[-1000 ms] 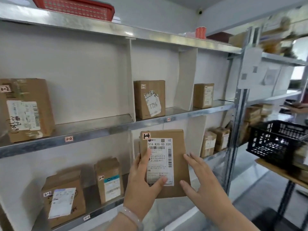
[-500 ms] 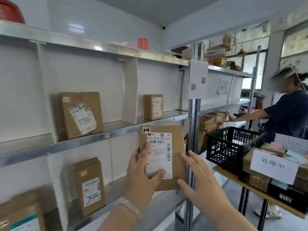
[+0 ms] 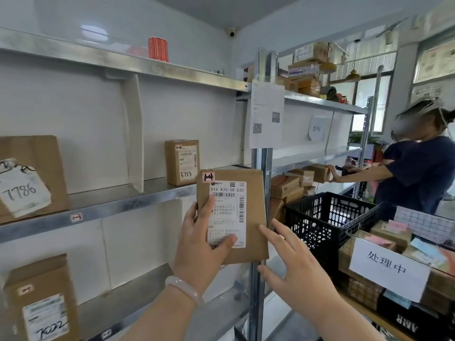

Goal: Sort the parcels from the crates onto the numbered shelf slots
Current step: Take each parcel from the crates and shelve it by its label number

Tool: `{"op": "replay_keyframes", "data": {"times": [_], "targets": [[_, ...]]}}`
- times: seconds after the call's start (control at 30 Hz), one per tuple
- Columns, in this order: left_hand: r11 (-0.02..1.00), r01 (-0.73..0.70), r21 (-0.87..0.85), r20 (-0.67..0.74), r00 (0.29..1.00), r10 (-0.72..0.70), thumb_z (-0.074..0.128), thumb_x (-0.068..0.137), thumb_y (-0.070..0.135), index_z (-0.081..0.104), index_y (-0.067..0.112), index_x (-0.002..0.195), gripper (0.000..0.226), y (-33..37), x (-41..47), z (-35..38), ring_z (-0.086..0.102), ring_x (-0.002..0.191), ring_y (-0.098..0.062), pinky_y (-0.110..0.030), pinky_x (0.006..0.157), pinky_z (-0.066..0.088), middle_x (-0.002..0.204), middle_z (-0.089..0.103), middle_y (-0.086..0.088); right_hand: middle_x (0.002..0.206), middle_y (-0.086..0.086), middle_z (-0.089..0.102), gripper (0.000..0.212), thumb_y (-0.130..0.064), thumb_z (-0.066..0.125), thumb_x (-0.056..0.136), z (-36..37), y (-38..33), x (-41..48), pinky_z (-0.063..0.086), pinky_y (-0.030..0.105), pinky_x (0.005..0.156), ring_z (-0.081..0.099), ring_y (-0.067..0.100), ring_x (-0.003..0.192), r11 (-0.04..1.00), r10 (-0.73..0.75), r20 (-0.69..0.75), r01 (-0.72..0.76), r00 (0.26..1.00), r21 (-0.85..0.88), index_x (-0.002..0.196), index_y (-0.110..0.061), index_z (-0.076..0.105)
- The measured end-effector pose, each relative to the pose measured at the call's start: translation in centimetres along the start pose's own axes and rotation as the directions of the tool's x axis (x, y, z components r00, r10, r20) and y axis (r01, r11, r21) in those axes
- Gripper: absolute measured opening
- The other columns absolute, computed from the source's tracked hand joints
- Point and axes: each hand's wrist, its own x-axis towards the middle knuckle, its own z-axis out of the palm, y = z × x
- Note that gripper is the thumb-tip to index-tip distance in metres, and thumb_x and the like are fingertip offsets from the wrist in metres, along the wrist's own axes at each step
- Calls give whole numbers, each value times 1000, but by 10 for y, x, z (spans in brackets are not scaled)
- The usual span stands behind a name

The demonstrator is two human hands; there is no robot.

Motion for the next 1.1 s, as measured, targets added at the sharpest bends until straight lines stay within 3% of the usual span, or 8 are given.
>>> {"op": "replay_keyframes", "data": {"times": [0.1,0.2,0.33,0.63,0.83,0.93,1.1], "targets": [[1000,-2,27,-27,1000,2,80,77,38,15,67,141,95,-11,29,22,33,136,-17,-45,107,45,149,24,16,142,-46,-12,72,-61,50,88,6,24,24,17,11,102,-11,-29,122,1000,-5,14,5,1000,-3,129,-74,-6],[1000,-11,28,-47,999,12,79,78,38,14,66,142,95,-25,61,47,33,136,-18,-48,104,47,150,23,17,142,-45,-15,73,-61,50,88,17,47,56,14,14,107,-6,-22,126,999,-40,2,40,999,-12,129,-74,-8],[998,-39,58,-77,996,44,78,79,41,10,68,141,96,-50,107,77,26,140,-17,-41,108,42,152,18,18,144,-40,-14,71,-61,49,88,38,77,105,13,18,111,-4,-15,131,997,-65,-9,65,998,-31,130,-73,-6],[985,-79,153,-122,988,98,76,80,41,8,67,142,96,-107,226,115,25,141,-13,-28,108,30,155,18,13,144,-47,-11,72,-62,50,84,83,131,219,14,16,108,-7,-25,128,998,-68,-70,68,995,2,132,-74,-2],[967,-38,251,-133,988,74,75,81,41,10,56,148,94,-140,271,138,26,140,-19,-34,111,28,158,19,3,148,-43,-6,71,-60,51,85,116,155,261,14,15,108,-6,-21,133,992,-105,-40,107,994,61,134,-72,0],[960,-26,278,-146,987,69,76,82,37,14,49,151,94,-154,288,147,29,141,-23,-44,116,32,158,19,-2,148,-43,-6,73,-57,52,86,125,165,281,19,19,109,-5,-20,134,988,-112,-37,115,993,99,133,-73,-1],[937,16,350,-212,975,63,79,81,30,14,47,152,98,-171,301,166,30,140,-28,-47,115,33,157,20,-8,141,-51,-10,69,-62,48,85,137,188,306,17,22,109,-9,-24,129,975,-156,-23,157,988,154,131,-75,-2]]}}
